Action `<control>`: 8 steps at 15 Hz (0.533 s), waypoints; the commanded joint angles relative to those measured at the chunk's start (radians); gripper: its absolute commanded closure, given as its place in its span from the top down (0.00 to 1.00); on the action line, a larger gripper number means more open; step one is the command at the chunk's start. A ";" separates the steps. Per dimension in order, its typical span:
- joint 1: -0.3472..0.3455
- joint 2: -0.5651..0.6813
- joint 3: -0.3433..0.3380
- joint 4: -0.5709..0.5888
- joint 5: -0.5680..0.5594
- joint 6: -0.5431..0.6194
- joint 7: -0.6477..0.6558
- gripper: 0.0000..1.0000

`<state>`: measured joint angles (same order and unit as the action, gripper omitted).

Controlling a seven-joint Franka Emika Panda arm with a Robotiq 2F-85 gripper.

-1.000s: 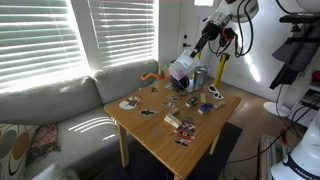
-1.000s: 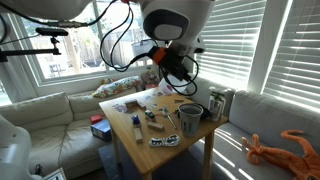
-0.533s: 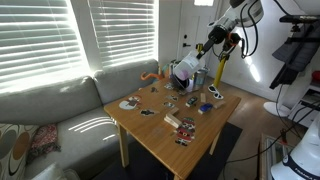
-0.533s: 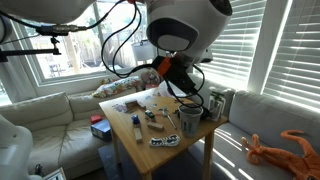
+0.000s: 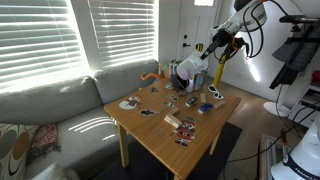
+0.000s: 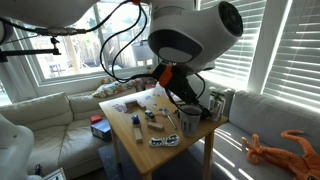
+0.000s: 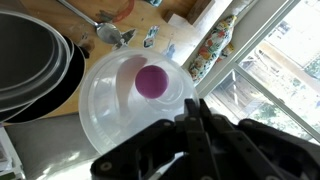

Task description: Pour the contents from the clear cup into the silver cup

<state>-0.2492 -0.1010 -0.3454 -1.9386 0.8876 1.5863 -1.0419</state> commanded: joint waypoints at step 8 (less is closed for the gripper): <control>-0.060 0.014 -0.034 -0.027 0.070 -0.071 -0.083 0.01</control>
<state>-0.2878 -0.0857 -0.3687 -1.9486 0.9118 1.5475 -1.0912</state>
